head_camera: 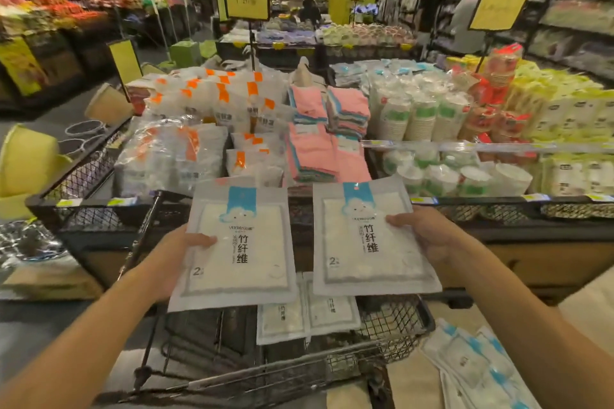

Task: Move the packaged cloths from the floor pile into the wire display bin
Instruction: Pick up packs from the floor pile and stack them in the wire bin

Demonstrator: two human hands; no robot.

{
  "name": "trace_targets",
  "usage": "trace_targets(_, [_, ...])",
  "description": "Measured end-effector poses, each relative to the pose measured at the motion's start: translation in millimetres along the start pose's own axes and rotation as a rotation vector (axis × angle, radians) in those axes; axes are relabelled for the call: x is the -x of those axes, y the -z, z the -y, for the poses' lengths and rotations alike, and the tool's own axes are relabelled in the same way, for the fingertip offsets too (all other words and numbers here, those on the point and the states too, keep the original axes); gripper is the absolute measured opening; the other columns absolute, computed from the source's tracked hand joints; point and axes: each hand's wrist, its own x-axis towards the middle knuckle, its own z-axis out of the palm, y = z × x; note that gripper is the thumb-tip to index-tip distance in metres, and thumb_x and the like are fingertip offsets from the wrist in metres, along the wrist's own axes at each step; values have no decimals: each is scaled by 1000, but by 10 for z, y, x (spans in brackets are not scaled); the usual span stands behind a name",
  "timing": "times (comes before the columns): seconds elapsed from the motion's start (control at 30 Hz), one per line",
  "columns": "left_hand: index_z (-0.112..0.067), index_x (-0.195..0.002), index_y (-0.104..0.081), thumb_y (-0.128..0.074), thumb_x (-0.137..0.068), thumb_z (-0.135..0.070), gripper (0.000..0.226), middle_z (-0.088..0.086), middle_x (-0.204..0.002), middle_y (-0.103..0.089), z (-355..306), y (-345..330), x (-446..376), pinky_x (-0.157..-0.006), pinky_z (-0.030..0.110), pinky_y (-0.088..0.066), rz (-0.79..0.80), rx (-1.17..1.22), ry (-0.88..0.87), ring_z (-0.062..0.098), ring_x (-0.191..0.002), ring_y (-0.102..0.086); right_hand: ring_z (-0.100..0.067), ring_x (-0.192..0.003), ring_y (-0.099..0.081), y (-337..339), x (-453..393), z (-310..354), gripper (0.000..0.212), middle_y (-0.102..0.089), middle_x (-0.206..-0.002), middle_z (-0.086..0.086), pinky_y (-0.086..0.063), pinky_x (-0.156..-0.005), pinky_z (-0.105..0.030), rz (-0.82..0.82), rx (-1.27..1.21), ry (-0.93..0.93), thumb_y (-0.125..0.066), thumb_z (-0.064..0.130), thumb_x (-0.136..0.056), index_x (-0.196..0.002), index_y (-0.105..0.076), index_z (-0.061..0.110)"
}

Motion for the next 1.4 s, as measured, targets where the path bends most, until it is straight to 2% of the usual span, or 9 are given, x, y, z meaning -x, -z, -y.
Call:
trace_targets(0.13, [-13, -129, -58, -62, -93, 0, 38, 19, -113, -75, 248, -13, -476, -78, 56, -60, -11, 1, 55, 41, -96, -75, -41, -106, -73, 116, -412, -190, 32, -76, -113, -21, -57, -95, -60, -52, 9, -24, -64, 0, -96, -127, -64, 5])
trace_targets(0.23, [-13, -138, -54, -63, -93, -2, 47, 20, -123, -71, 465, -39, -842, -93, 66, -53, 20, 9, 120, 44, -108, -70, -43, -111, -71, 233, -827, -332, 34, -75, -117, -21, -52, -100, -64, -47, 15, -63, -64, 0, -96, -129, -63, 8])
trace_targets(0.8, [-14, -134, -60, -63, -95, -2, 41, 17, -123, -72, 2566, -108, -2780, -97, 62, -53, -82, -38, 467, 41, -110, -70, -36, -105, -74, 348, -3017, -2263, 32, -75, -117, -16, -58, -92, -60, -72, 122, -406, -65, 5, -96, -127, -61, 11])
trace_targets(0.93, [-10, -123, -65, -64, -93, 3, 33, 13, -113, -76, 3198, -32, -3278, -71, 39, -62, -150, -53, 529, 32, -98, -75, -35, -100, -75, 295, -3445, -2910, 23, -76, -112, -17, -64, -80, -53, -111, 155, -453, -66, 2, -95, -118, -64, 8])
trace_targets(1.07, [0, -129, -61, -67, -96, -6, 34, 13, -125, -68, 3697, 64, -3738, -76, 25, -57, -191, -223, 531, 25, -102, -69, -32, -95, -76, 239, -3876, -3400, 22, -77, -110, -13, -63, -73, -51, -105, 253, -456, -71, 12, -94, -116, -67, 10])
trace_targets(1.2, [-3, -145, -45, -75, -91, -25, 66, 15, -145, -53, 4028, 46, -4116, -108, 47, -47, -259, -441, 514, 34, -130, -54, -31, -104, -74, 149, -4266, -3718, 31, -76, -115, -9, -64, -79, -44, -99, 284, -467, -72, 10, -94, -124, -67, 11])
trace_targets(1.27, [-10, -141, -49, -77, -79, -36, 73, 15, -137, -59, 4223, 24, -4205, -104, 51, -51, -311, -490, 473, 36, -124, -59, -24, -95, -74, 102, -4359, -3853, 29, -76, -106, -6, -62, -69, -29, -173, 317, -454, -76, 3, -89, -115, -67, 11])
trace_targets(1.33, [-10, -126, -56, -80, -78, -31, 58, 8, -121, -65, 4298, -61, -4200, -95, 41, -54, -399, -568, 416, 29, -111, -64, -17, -83, -68, 55, -4407, -3989, 25, -71, -93, 1, -55, -56, -19, -288, 457, -409, -79, 1, -86, -98, -64, 17])
trace_targets(1.4, [-9, -125, -54, -80, -83, -18, 51, 9, -121, -61, 4292, -159, -4149, -86, 35, -49, -471, -686, 373, 28, -109, -60, -19, -82, -65, 18, -4425, -4135, 23, -67, -88, 2, -57, -61, -25, -378, 621, -379, -79, 7, -86, -89, -60, 20])
